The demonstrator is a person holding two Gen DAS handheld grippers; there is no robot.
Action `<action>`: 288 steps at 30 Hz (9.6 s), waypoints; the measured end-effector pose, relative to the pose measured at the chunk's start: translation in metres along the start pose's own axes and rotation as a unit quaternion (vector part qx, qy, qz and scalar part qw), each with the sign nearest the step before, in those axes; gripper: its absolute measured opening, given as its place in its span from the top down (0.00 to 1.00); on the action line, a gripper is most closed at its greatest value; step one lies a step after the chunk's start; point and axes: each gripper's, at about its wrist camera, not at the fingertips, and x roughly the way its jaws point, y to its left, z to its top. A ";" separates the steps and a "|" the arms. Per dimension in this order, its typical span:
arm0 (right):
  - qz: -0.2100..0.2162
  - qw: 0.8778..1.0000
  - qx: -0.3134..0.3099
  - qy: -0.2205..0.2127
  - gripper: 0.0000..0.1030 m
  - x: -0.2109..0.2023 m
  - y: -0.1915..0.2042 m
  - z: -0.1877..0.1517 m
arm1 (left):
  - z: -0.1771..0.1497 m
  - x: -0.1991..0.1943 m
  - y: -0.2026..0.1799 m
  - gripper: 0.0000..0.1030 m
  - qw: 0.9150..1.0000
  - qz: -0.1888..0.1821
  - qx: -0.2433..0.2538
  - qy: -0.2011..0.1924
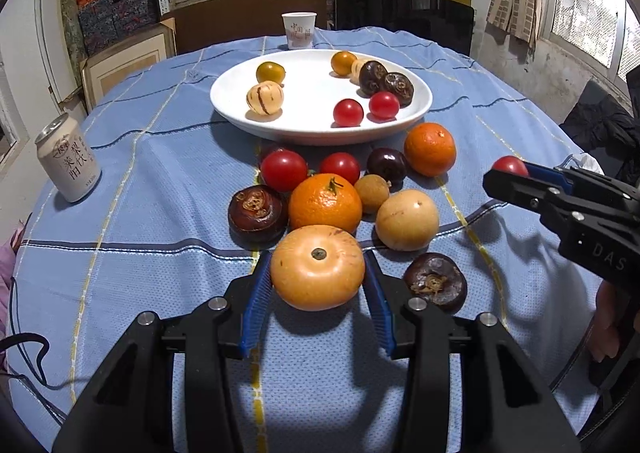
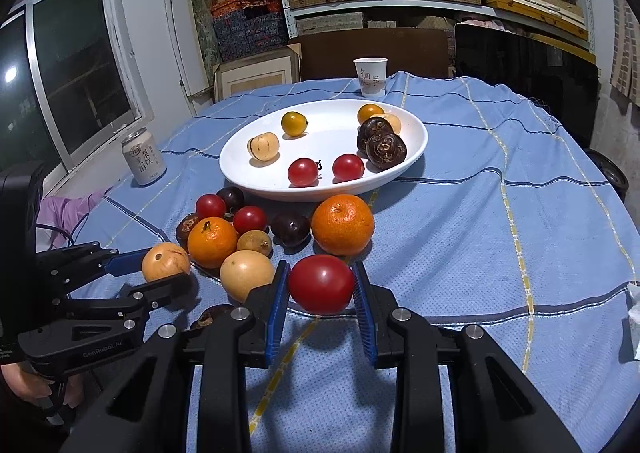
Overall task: Organize fruits
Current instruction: 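Carry the tomato and pale orange fruit onto the plate and open both tools, then grasp a dark brown fruit with the right tool while the left tool grasps a tangerine, then carry the dark fruit and tangerine onto the plate and open both tools, then grasp a pale yellow fruit with the right tool while the left tool grasps a dark brown fruit, then carry both fruits onto the plate and open both tools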
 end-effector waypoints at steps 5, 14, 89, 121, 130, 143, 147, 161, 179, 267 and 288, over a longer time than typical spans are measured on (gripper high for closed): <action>-0.002 1.000 -0.003 -0.002 0.69 -0.006 0.000 -0.002 | -0.001 -0.008 0.002 0.57 1.000 0.005 -0.002 -0.012; -0.007 1.000 -0.009 -0.002 0.69 -0.019 -0.003 -0.002 | 0.012 -0.046 0.015 0.57 0.999 -0.007 -0.015 -0.046; 0.030 0.997 -0.007 0.077 0.60 0.011 0.036 -0.023 | 0.017 0.007 0.024 0.15 1.000 0.014 0.024 -0.013; 0.069 0.993 0.050 0.082 0.60 0.016 0.015 -0.026 | 0.025 0.046 0.001 0.56 0.998 -0.036 0.036 0.027; 0.072 0.993 0.057 0.078 0.61 0.014 0.012 -0.027 | 0.024 0.021 0.006 0.57 0.999 -0.038 0.025 -0.018; 0.071 0.995 0.052 0.048 0.65 0.001 0.011 -0.028 | 0.012 -0.005 0.016 0.57 0.998 -0.041 -0.001 -0.043; 0.062 0.996 0.038 0.057 0.63 0.003 0.015 -0.028 | 0.010 -0.004 0.019 0.57 0.998 -0.042 -0.009 -0.037; -0.029 0.989 -0.074 0.122 0.59 0.031 0.052 -0.023 | 0.010 0.005 0.020 0.57 0.999 -0.048 -0.010 -0.020; -0.044 0.997 -0.047 0.033 0.61 -0.013 0.019 0.008 | 0.026 -0.008 0.015 0.57 0.998 -0.042 0.006 -0.040; 0.004 0.999 -0.037 0.038 0.59 0.022 0.031 0.003 | 0.040 0.008 0.051 0.60 0.999 0.007 -0.004 -0.040; -0.020 0.998 -0.052 -0.041 0.59 0.012 -0.002 0.116 | 0.125 0.014 0.027 0.60 0.999 0.004 -0.008 -0.053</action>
